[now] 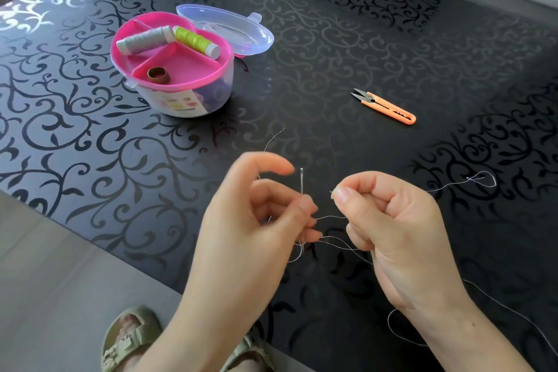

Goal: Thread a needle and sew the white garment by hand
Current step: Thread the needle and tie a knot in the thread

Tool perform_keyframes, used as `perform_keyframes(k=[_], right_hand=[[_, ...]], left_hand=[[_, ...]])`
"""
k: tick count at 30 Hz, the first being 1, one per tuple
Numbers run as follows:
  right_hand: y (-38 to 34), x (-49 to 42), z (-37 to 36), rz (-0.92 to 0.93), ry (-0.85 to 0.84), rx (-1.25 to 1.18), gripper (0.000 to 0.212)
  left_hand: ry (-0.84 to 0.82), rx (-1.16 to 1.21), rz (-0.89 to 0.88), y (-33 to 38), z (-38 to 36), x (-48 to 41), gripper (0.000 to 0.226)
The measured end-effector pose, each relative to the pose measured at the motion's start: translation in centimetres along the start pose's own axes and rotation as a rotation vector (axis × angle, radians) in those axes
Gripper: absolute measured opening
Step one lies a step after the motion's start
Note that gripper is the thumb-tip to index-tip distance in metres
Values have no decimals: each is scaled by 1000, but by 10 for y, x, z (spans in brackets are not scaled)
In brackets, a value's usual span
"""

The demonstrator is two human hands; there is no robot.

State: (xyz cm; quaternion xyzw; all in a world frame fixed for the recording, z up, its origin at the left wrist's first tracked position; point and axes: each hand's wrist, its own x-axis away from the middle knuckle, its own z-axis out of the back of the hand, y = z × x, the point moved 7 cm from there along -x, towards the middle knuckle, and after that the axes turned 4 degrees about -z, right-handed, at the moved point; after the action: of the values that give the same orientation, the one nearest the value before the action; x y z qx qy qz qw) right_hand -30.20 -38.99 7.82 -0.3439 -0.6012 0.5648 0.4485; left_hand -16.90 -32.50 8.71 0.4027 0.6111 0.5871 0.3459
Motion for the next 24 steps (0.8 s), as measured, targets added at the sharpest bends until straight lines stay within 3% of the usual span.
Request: perform_keyframes(k=[5, 7, 24], right_hand=[[1, 0, 0, -21, 8, 15, 18], [1, 1, -1, -33, 11, 18, 13], [-1, 2, -7, -63, -55, -60, 12]], left_hand=[[57, -543, -449, 27, 0, 5, 22], [75, -676, -522, 29, -3, 9, 17], [-25, -728, -639, 29, -14, 8, 8]])
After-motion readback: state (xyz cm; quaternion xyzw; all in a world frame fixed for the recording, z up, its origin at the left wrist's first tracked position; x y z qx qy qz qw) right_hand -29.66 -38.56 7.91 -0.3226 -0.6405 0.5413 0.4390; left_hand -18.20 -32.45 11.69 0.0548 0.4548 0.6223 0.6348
